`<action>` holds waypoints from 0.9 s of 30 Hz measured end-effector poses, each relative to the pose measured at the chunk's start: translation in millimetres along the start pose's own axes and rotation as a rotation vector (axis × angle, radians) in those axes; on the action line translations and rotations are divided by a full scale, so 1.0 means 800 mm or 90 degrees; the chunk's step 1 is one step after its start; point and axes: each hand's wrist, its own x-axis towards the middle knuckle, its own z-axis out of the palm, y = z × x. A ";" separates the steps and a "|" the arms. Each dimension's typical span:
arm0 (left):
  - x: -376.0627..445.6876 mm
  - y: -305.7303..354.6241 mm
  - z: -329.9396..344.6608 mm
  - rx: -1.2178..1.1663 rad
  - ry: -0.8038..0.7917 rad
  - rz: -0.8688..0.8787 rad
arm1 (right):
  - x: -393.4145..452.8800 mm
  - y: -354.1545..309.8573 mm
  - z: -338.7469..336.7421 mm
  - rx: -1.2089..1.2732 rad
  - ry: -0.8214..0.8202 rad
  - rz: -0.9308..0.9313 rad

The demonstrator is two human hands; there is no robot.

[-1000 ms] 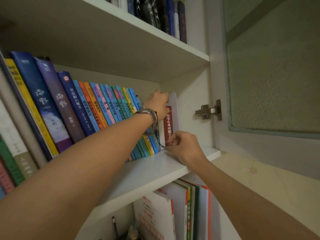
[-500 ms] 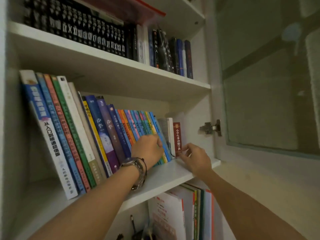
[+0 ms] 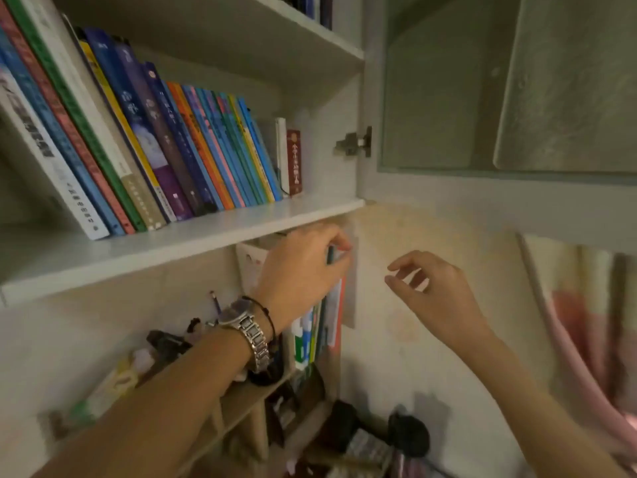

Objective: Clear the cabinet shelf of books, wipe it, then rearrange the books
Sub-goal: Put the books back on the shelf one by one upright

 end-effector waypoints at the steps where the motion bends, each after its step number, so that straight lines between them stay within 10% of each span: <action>1: -0.016 0.004 0.015 -0.015 -0.005 0.008 | -0.024 0.006 -0.010 -0.005 -0.011 0.014; 27: -0.401 0.033 0.327 -0.116 -0.638 -0.145 | -0.467 0.142 -0.032 -0.009 -0.240 0.452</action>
